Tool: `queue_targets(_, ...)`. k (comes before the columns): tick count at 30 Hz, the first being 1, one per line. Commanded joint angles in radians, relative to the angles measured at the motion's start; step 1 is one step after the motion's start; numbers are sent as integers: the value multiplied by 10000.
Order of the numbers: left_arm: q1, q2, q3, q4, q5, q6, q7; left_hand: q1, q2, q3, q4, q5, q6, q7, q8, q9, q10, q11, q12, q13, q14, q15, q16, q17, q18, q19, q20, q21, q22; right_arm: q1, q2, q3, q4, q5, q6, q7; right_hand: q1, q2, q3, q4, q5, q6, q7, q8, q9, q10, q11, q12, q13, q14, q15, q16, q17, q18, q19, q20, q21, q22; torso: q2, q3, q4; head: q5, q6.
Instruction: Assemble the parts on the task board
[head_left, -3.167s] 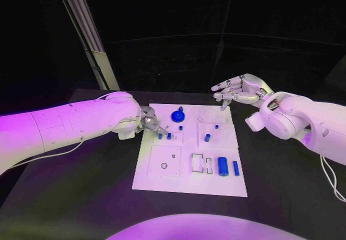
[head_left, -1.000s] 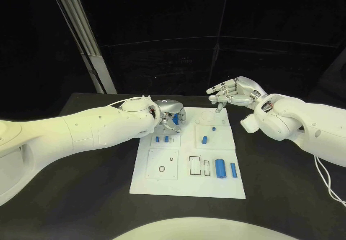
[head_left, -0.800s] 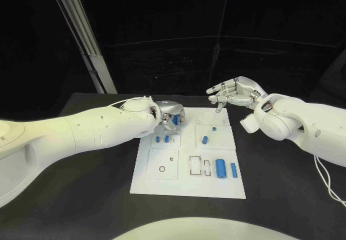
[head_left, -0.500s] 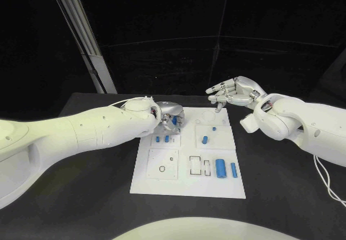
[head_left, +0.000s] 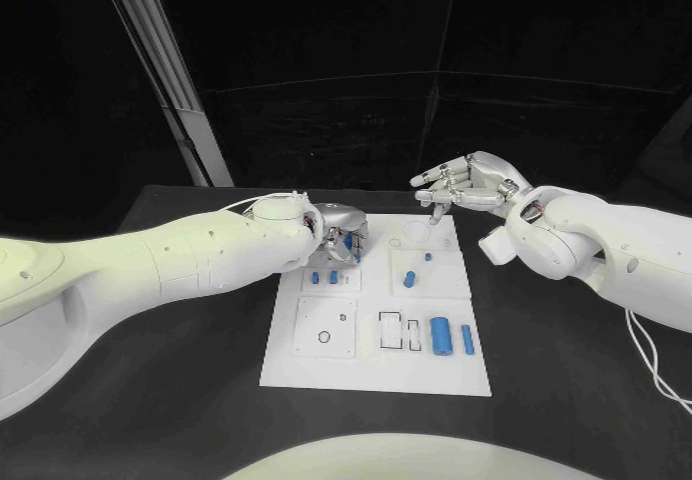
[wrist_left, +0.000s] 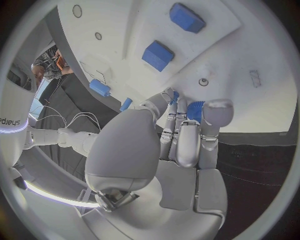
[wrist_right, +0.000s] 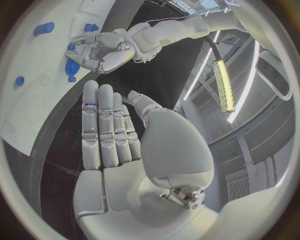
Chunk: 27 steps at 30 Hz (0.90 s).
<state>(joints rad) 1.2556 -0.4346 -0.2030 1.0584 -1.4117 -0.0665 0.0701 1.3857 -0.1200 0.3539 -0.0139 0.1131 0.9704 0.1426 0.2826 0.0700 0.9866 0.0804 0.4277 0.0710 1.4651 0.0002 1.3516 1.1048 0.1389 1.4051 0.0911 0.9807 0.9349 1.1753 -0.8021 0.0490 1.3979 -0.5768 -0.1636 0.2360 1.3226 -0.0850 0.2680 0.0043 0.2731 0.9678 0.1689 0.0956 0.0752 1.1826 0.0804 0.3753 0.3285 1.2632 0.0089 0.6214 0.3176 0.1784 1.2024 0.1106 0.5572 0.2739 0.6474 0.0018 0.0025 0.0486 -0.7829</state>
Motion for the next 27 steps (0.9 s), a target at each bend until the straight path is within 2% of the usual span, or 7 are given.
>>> queue_targets(1,-29,30,-17,-31,-78,352,-122,-14,101,116,-9,7,99,-23,-54,-12,103,-13,-67,-27,212,-89,37,-12,-68,72,-13,73,22,18,12,6,8,-1,75,104,10,65,47,-15,34,-62,1,35,8,-63,-14,60,11,-58,-9,44,9,21,-65,-31,-42,16,0,-1,-2,4,-7)
queue_targets(11,-50,54,-15,-7,-81,462,-115,166,351,869,-279,5,608,-97,-79,16,767,-146,-216,-31,227,-194,99,-28,-111,127,-91,372,367,18,23,6,4,-2,79,106,17,67,56,-21,36,-65,3,40,8,-70,-13,68,13,-67,-9,52,13,21,-70,-30,-40,20,-2,-7,10,-13,-19)
queue_targets(16,-55,13,-13,37,-82,244,-66,104,317,1199,-421,3,722,-73,-196,-3,955,-138,-431,-46,225,-201,112,-70,-128,135,-117,464,483,18,21,6,4,-2,78,107,23,68,64,-26,38,-68,4,43,8,-76,-11,74,15,-74,-8,59,17,22,-74,-30,-38,24,-8,-10,13,-19,-14)
queue_targets(22,-55,-210,9,292,-79,-334,59,-2,243,1441,-525,-4,792,-49,-316,-11,1074,-129,-640,-47,228,-184,136,-87,-152,149,-106,562,604,18,8,6,2,-2,74,111,21,74,66,-23,40,-68,5,44,8,-78,-10,76,15,-75,-8,61,18,22,-74,-29,-37,24,-20,-9,21,-26,9)
queue_targets(24,-53,-304,43,407,-74,-519,103,-36,220,1500,-553,-7,819,-49,-346,-11,1114,-129,-696,-45,229,-183,143,-91,-162,161,-105,616,665,18,7,6,1,-2,74,114,21,74,66,-23,40,-68,5,44,8,-78,-10,76,15,-75,-8,61,18,22,-74,-29,-37,24,-25,-7,22,-23,13)
queue_targets(27,-51,-449,190,598,-73,-740,152,-51,208,1529,-568,-8,833,-50,-360,-10,1132,-130,-723,-44,231,-183,148,-90,-169,170,-105,653,707,18,5,6,-5,-2,74,118,21,74,66,-23,40,-68,5,44,8,-78,-10,76,15,-75,-8,61,18,22,-74,-29,-37,24,-21,-8,27,-21,37)
